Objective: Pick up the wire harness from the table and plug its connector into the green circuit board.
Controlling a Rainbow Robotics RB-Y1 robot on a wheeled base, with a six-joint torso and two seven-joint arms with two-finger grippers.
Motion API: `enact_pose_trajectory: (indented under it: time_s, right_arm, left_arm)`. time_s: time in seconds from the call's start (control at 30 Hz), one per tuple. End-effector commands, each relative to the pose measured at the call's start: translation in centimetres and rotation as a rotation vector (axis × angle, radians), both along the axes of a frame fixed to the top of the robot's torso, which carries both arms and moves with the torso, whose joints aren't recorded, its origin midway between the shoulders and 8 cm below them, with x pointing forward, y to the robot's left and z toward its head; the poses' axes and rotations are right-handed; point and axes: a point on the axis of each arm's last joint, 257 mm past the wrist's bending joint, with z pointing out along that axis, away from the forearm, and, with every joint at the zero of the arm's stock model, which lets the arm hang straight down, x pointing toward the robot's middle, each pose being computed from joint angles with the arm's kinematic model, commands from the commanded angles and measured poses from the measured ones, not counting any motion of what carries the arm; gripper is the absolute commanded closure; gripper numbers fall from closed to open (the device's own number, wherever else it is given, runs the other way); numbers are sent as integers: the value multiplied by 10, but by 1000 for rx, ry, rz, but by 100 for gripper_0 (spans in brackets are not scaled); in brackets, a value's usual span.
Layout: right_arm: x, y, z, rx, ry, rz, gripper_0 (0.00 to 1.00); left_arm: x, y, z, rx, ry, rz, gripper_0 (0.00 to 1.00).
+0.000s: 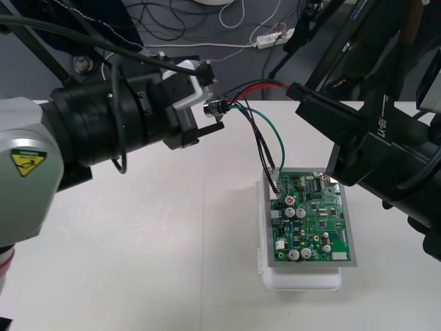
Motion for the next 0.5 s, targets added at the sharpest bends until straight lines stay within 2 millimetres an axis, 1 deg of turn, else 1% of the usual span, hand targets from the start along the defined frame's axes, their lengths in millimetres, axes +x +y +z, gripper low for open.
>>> enact_pose_trajectory:
  time_s: [0.03,0.13,0.17,0.23,0.33,0.5]
  right_arm:
    - [-4,-16,7,-28,-3,2,100]
    - [-7,-24,4,-61,-10,0,100]
    - [-7,-25,4,-67,-11,1,100]
    - [-10,-32,2,-91,-15,1,100]
    - [-14,-39,1,-114,-14,5,100]
    - [-18,-49,3,-123,-16,3,100]
  left_arm:
    - [-7,29,39,-68,32,5,0]
    - [-16,42,45,-78,85,-16,0]
    - [-18,44,45,-80,97,-21,0]
    - [-28,49,50,-109,151,-56,0]
    - [-43,54,54,-195,281,-142,0]
    - [-61,64,58,-277,442,-248,0]
